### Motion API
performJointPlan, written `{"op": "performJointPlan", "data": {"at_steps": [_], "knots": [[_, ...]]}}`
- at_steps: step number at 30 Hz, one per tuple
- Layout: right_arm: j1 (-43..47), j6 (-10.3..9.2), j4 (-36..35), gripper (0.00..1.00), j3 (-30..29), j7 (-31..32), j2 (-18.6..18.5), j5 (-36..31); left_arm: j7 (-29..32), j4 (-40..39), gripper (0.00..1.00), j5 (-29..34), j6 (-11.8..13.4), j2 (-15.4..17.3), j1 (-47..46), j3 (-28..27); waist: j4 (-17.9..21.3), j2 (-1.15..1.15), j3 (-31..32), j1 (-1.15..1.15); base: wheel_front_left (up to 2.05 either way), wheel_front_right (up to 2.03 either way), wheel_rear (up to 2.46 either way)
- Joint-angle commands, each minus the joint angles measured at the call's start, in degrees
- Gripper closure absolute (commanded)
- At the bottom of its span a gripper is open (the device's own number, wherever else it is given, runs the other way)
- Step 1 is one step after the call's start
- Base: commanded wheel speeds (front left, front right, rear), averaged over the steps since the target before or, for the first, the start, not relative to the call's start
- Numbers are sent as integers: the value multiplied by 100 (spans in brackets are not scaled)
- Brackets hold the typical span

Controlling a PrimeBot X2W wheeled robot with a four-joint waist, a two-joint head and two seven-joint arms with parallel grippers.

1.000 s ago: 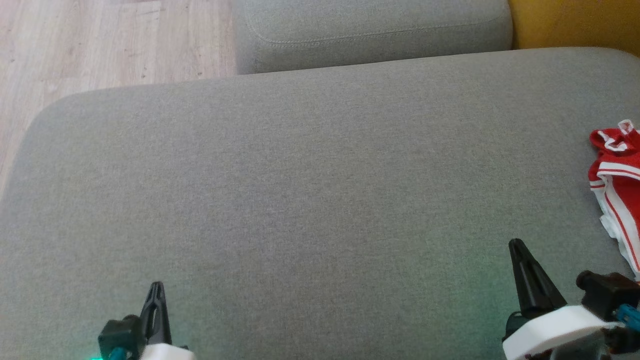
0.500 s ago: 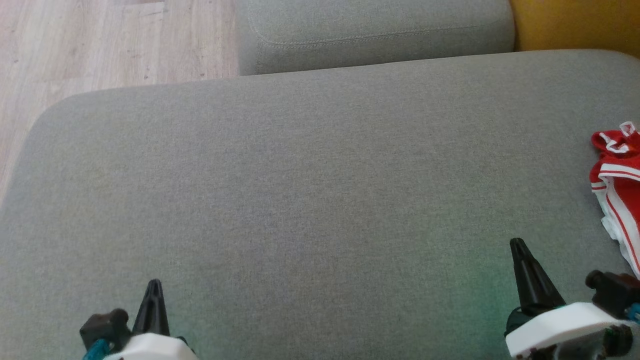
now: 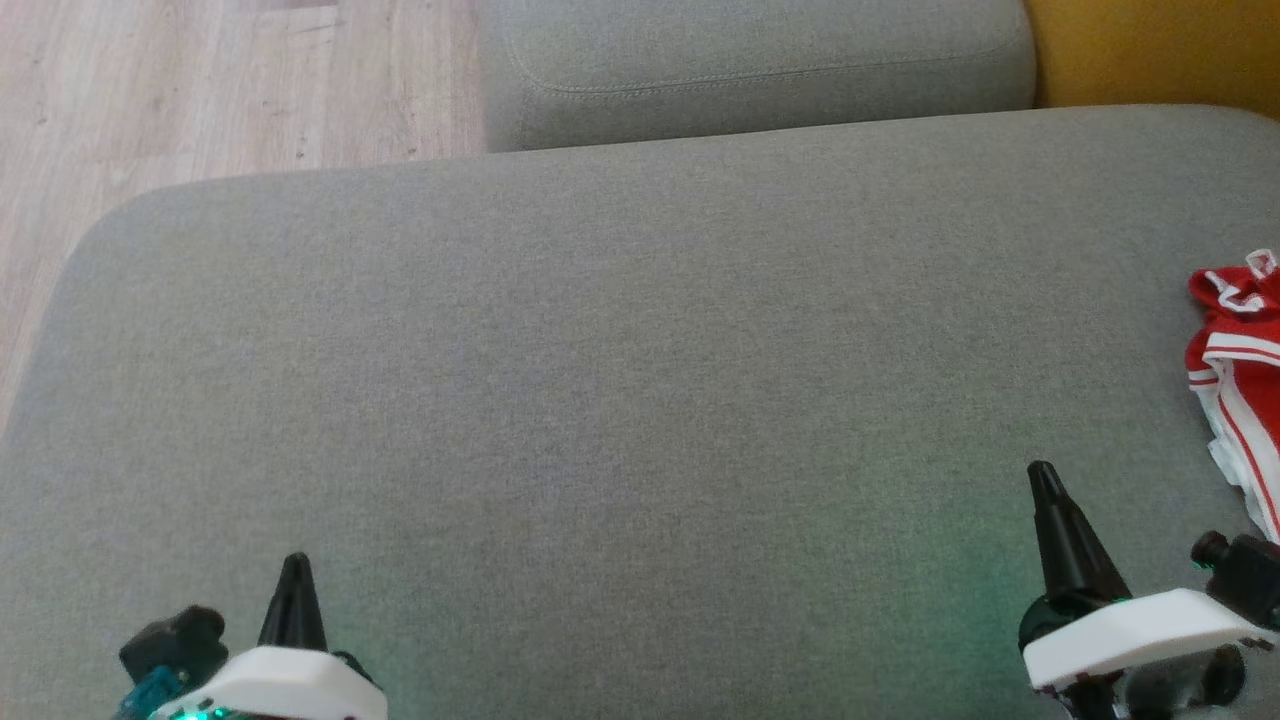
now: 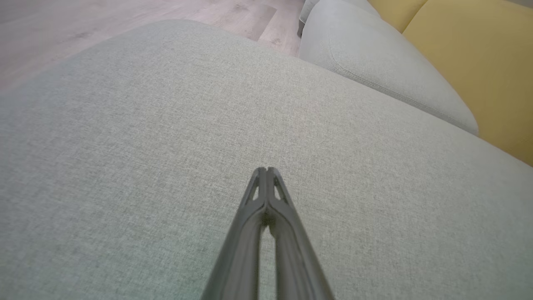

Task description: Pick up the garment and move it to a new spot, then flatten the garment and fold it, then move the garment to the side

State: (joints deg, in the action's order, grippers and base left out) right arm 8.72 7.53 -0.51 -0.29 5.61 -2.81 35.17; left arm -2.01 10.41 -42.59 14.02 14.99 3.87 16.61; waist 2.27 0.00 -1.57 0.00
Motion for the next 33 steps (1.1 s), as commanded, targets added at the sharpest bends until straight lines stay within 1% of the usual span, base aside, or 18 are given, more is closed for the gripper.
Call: {"op": "performJointPlan", "data": {"at_steps": [1,33], "knots": [[-257,-1,-134,100,6,-62,-122,159,4,-145,100,-118,-58,21,-265,-177,-3,0,2,0,0,0,0],[-687,-2,426,100,-102,-102,-164,2236,265,27,100,-1890,-806,-382,-522,-889,-83,0,50,0,0,0,0]]}}
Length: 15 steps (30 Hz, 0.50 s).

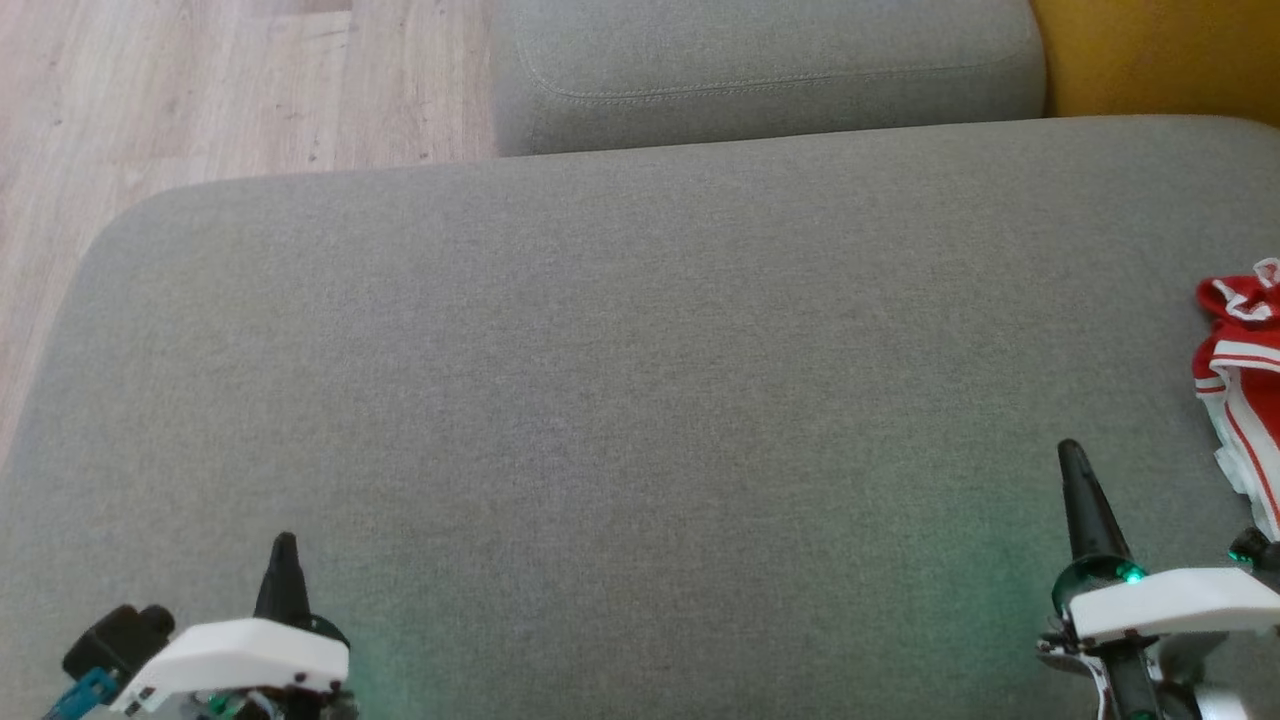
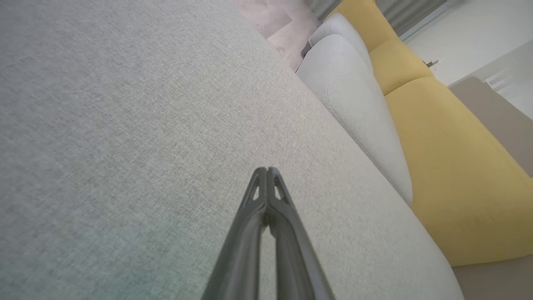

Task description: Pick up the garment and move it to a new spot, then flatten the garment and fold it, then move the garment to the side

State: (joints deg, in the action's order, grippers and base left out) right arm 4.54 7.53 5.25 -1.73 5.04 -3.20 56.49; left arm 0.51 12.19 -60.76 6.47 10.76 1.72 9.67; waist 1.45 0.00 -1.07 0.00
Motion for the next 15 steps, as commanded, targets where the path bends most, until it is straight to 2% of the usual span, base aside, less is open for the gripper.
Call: {"op": "performJointPlan", "data": {"at_steps": [1,15], "knots": [[-284,-2,-132,100,37,-45,-126,171,22,-145,100,-130,-74,27,-315,-219,-3,0,2,0,0,0,0],[-494,-3,141,100,-34,-49,-133,1161,156,-55,100,-980,-437,-175,-443,-574,-42,0,26,0,0,0,0]]}}
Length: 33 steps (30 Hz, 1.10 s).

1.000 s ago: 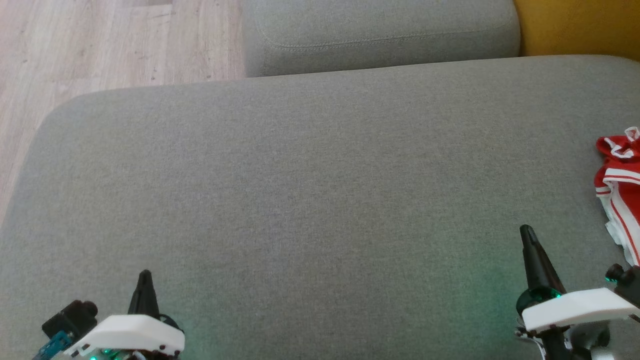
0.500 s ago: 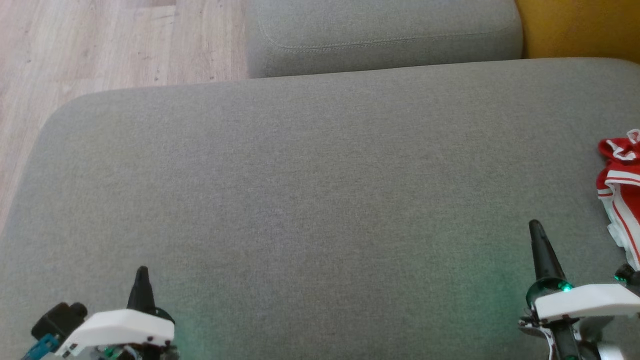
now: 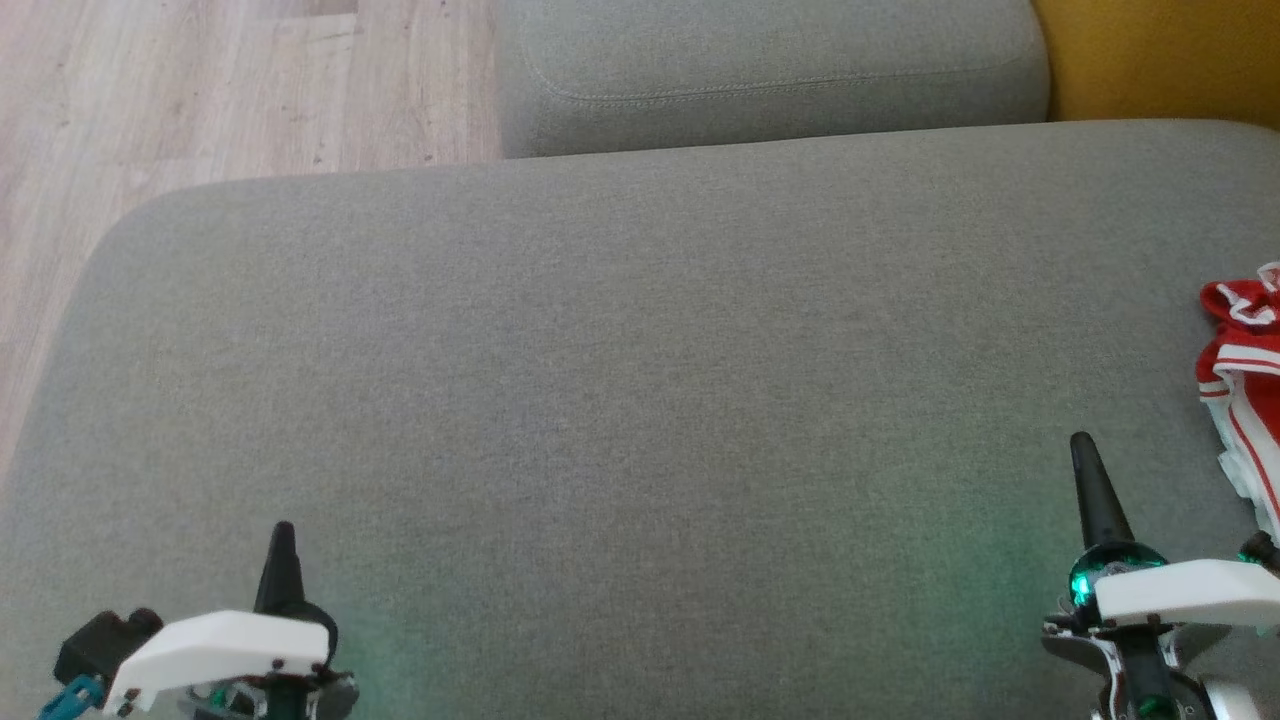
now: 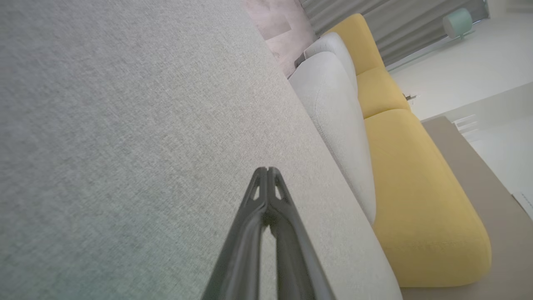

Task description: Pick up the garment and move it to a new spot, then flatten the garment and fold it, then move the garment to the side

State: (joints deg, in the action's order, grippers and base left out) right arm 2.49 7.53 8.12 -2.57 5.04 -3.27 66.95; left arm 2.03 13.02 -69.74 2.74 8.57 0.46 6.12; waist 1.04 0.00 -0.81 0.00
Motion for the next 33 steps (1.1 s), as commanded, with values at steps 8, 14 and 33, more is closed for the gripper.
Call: {"op": "performJointPlan", "data": {"at_steps": [8,14,33], "knots": [[-401,-3,-1,100,7,-49,-127,640,78,-91,100,-534,-257,-66,-386,-410,-22,0,13,0,0,0,0],[-486,-3,108,100,-25,-47,-127,1033,133,-54,100,-872,-402,-148,-437,-554,-37,0,23,0,0,0,0],[-739,-4,436,100,-129,-38,-123,2206,302,54,100,-1885,-837,-396,-592,-988,-84,0,51,0,0,0,0]]}}
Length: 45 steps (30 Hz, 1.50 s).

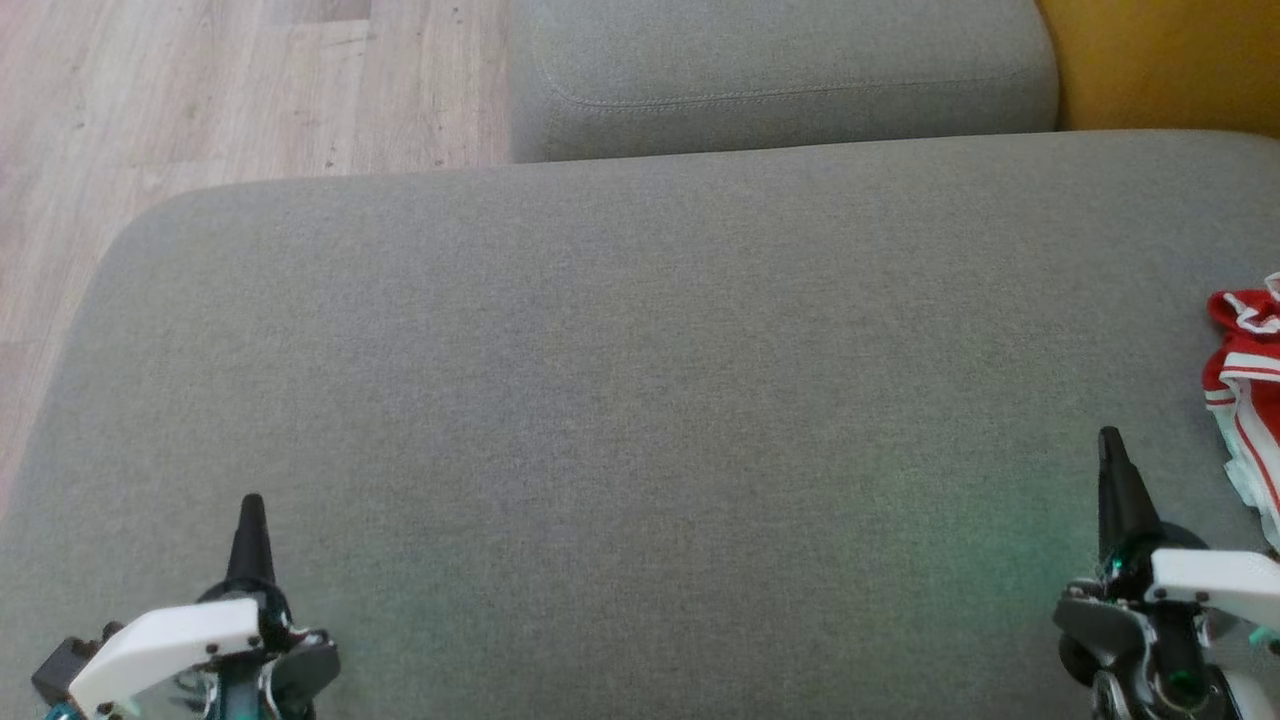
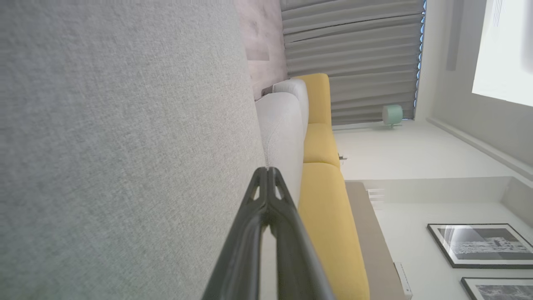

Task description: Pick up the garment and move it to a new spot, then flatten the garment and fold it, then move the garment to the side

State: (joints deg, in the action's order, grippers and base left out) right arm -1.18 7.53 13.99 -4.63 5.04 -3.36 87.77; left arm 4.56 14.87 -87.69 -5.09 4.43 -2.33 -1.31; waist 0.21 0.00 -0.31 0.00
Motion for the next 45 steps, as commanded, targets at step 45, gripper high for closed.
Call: {"op": "performJointPlan", "data": {"at_steps": [45], "knots": [[-488,-4,-5,100,-49,33,-54,556,151,-83,100,-490,-239,-115,-382,-469,-21,0,13,0,0,0,0]]}}
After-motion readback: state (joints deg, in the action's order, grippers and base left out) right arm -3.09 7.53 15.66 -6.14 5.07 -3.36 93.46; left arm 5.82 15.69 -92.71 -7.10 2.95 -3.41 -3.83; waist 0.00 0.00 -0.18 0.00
